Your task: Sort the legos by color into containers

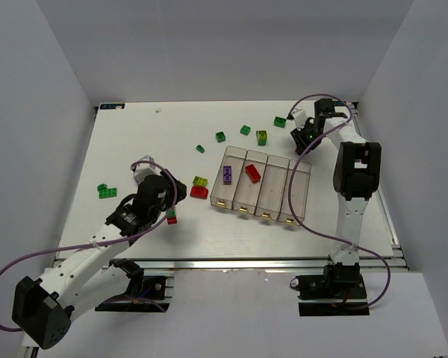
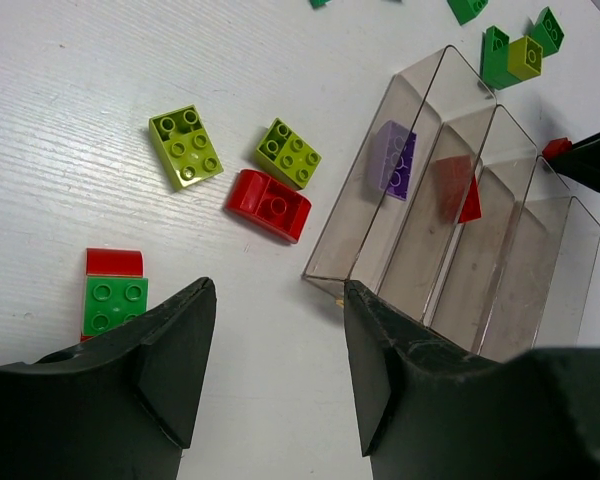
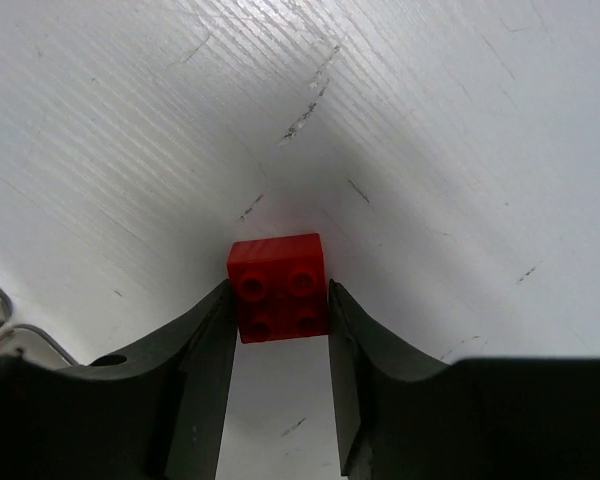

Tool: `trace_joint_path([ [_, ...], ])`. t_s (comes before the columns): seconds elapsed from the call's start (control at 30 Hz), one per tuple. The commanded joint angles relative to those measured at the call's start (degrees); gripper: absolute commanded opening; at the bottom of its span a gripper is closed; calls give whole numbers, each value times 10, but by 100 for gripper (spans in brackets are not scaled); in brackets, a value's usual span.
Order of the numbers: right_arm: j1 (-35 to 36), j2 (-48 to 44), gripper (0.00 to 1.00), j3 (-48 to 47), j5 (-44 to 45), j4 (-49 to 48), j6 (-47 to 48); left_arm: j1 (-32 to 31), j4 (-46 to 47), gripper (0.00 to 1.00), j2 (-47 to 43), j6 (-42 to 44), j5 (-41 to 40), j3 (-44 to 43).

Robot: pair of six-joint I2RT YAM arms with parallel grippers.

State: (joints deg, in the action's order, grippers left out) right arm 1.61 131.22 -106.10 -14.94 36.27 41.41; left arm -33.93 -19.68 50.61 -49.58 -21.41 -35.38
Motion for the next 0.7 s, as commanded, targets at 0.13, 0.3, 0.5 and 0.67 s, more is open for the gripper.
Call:
trace_joint_path([
  [0.13,-1,-20,12,25,-4,-17,17,-1,3,64,-5,5,-7,-23],
  [0.3,-1,-64,5,27,-33,-27,15,-1,8,63,-30,-3,-7,-9],
  [0.5,-1,-148,0,48,-132,-30,-4,-1,5,63,-60,-13,-5,9],
  [0.67,9,-234,0,111,-236,-33,-11,-1,5,63,-79,-18,0,24],
])
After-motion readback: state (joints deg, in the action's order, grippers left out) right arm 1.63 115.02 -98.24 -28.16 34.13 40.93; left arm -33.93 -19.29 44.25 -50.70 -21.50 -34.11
